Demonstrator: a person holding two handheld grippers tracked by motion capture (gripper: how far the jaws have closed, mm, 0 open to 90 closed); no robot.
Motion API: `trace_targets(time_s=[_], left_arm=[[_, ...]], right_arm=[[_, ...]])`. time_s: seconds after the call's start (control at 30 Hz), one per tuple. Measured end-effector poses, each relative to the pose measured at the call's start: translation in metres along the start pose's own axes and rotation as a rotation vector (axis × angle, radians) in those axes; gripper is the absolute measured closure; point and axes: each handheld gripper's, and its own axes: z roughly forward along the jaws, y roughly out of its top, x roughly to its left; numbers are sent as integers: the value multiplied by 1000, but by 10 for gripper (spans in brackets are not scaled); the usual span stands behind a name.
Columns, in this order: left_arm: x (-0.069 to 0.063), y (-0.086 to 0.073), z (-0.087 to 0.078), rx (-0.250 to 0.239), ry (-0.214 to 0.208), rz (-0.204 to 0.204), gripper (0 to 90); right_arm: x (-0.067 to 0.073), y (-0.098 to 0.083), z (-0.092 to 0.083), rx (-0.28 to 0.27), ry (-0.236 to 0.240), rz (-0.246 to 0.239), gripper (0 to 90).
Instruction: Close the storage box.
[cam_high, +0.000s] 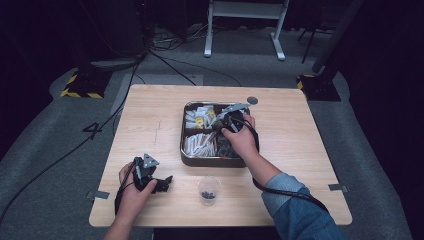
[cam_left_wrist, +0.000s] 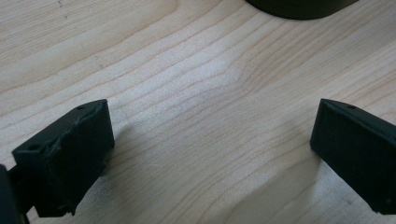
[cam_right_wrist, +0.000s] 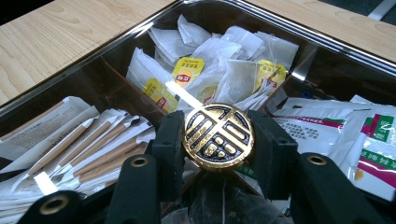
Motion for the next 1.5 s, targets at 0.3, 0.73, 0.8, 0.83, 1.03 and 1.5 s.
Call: trace_targets(time_s=[0.3, 0.73, 0.8, 0.83, 1.03, 1.5], left_arm=[[0, 0, 0, -1, 1, 0, 0], [0, 0, 0, 0, 0, 1, 0], [0, 0, 0, 0, 1, 2, 0], [0, 0, 0, 0, 1, 2, 0], [0, 0, 0, 0, 1, 2, 0], [0, 0, 0, 0, -3, 3, 1]], right_arm=[[3, 0, 1, 2, -10, -13, 586], [0, 0, 0, 6, 1, -16, 585], [0, 0, 0, 5, 1, -13, 584], [0, 0, 0, 5, -1, -15, 583], [0, 0, 0, 3, 14, -7, 520], [-1, 8, -29, -57, 48, -37, 423]])
